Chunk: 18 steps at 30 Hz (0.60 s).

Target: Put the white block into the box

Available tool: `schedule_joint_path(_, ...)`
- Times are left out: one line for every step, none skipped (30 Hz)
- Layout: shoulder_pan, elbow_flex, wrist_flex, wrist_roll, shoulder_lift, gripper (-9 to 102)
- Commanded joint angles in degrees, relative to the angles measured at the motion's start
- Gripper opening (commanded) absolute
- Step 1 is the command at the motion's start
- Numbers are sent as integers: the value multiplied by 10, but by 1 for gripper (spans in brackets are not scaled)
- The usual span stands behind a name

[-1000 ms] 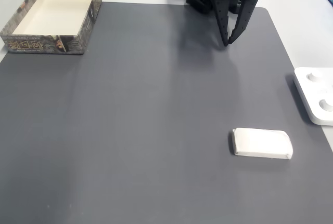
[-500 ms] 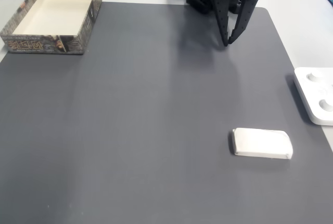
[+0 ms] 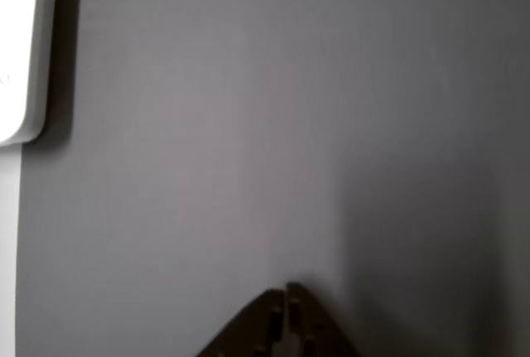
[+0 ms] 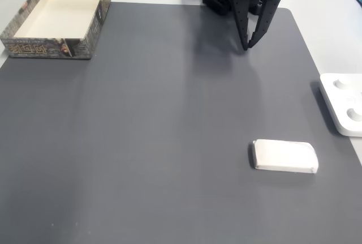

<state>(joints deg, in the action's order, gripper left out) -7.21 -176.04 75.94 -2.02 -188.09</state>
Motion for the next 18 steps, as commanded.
schedule_joint_path(10, -11, 4, -2, -25, -1)
schedule_joint_path(14, -7, 7, -2, -25, -2)
schedule_joint_path(17, 2, 12, 0, -25, -2)
schedule_joint_path(18, 12, 18, 2, -25, -2)
schedule_joint_path(20, 22, 23, 4, -25, -2)
schedule_joint_path(19, 34, 27, 9, -25, -2)
schedule_joint_path(17, 47, 31, 19, -25, -2)
schedule_joint_path(15, 59, 33, 27, -25, -2)
schedule_joint_path(13, 69, 33, 30, -25, -2)
schedule_joint_path(13, 76, 33, 30, -25, -2)
schedule_joint_path(12, 79, 29, 31, -25, -2)
schedule_joint_path(12, 80, 21, 31, -25, -2)
schedule_joint_path(12, 79, 12, 31, -25, -2)
schedule_joint_path(12, 79, 5, 31, -25, -2)
schedule_joint_path(12, 79, -2, 31, -25, -2)
schedule_joint_path(12, 77, -9, 31, -25, -2)
schedule_joint_path(12, 77, -12, 31, -25, -2)
schedule_joint_path(13, 76, -12, 31, -25, -2)
